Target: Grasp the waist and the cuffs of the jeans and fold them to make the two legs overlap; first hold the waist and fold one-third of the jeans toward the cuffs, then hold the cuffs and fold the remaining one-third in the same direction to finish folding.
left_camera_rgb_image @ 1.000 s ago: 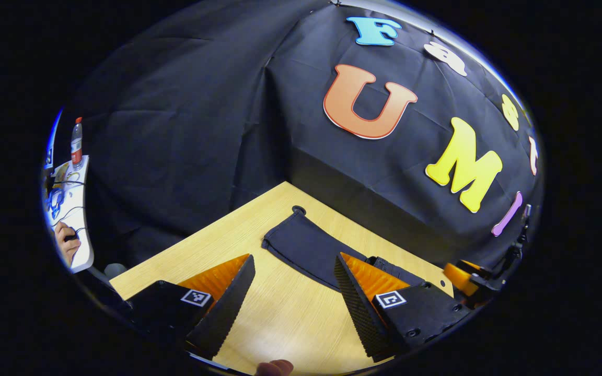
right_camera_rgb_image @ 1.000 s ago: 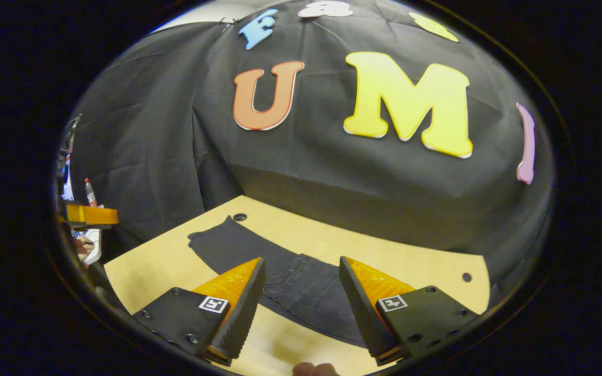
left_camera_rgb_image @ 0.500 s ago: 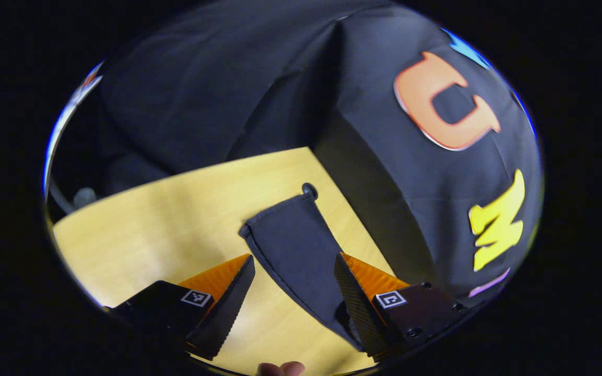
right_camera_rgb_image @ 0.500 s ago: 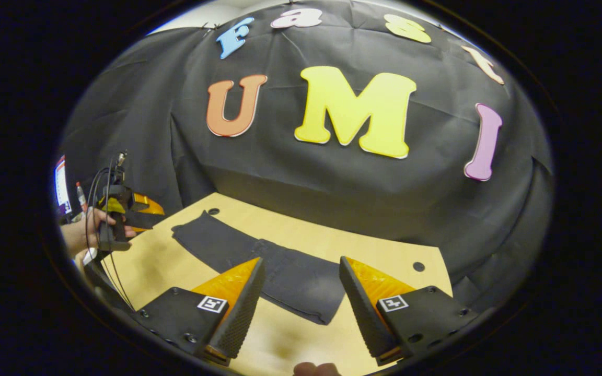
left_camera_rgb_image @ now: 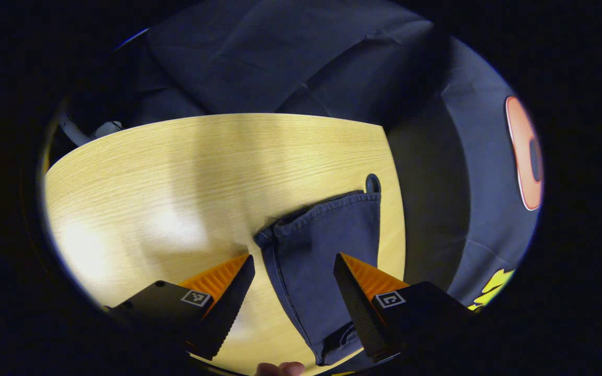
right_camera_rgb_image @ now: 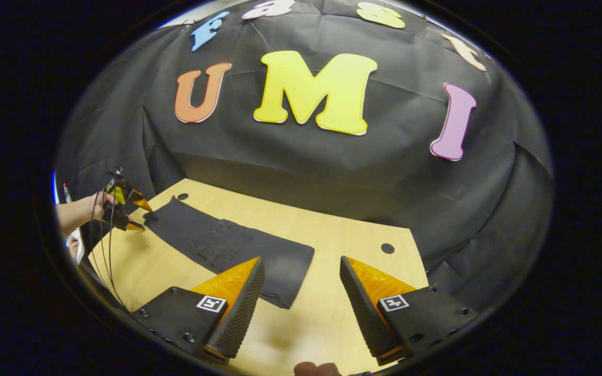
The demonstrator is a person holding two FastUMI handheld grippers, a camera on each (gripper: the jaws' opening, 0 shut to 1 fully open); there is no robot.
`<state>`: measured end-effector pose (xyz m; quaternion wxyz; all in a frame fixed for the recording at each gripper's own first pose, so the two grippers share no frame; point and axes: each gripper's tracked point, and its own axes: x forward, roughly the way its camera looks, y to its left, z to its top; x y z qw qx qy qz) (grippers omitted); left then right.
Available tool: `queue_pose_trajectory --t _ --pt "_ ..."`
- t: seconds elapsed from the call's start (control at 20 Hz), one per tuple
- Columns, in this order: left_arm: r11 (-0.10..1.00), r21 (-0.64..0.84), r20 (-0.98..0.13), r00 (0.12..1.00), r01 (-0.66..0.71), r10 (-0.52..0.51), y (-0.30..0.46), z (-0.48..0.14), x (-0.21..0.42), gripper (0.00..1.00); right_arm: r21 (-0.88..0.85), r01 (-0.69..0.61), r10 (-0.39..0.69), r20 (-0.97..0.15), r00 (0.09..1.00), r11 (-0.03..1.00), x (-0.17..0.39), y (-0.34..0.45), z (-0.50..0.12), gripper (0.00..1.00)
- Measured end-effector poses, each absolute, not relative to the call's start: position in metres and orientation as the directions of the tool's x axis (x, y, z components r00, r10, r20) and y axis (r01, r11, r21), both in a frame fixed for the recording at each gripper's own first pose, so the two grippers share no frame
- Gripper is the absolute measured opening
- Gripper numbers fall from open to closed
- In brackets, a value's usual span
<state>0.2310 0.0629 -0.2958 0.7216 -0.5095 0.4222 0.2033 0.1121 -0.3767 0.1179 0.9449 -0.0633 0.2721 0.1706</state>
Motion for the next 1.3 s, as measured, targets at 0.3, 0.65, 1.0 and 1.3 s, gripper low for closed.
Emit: queue_pose_trajectory --t 0.3,0.65,1.0,1.3 --pt "0.421 -0.523 -0.841 0.528 -0.741 -0.115 0.068 -0.302 0.249 0.98 0.023 -0.284 0.243 -0.587 0.772 0.959 0.125 -0.401 0.098 0.89" --pt "0.429 -0.422 -0.897 0.437 -0.799 -0.067 0.07 -0.315 0.249 0.94 0.055 -0.262 0.238 -0.623 0.745 0.964 0.123 -0.403 0.076 0.9" --pt "0.392 -0.448 -0.869 0.495 -0.804 0.023 0.068 -0.318 0.248 0.37 0.085 -0.186 0.195 -0.667 0.719 0.979 0.101 -0.431 0.05 0.91" --pt "0.49 -0.515 -0.79 0.611 -0.703 0.046 0.063 -0.306 0.252 0.12 0.063 -0.135 0.143 -0.655 0.742 0.989 0.082 -0.468 0.062 0.89"
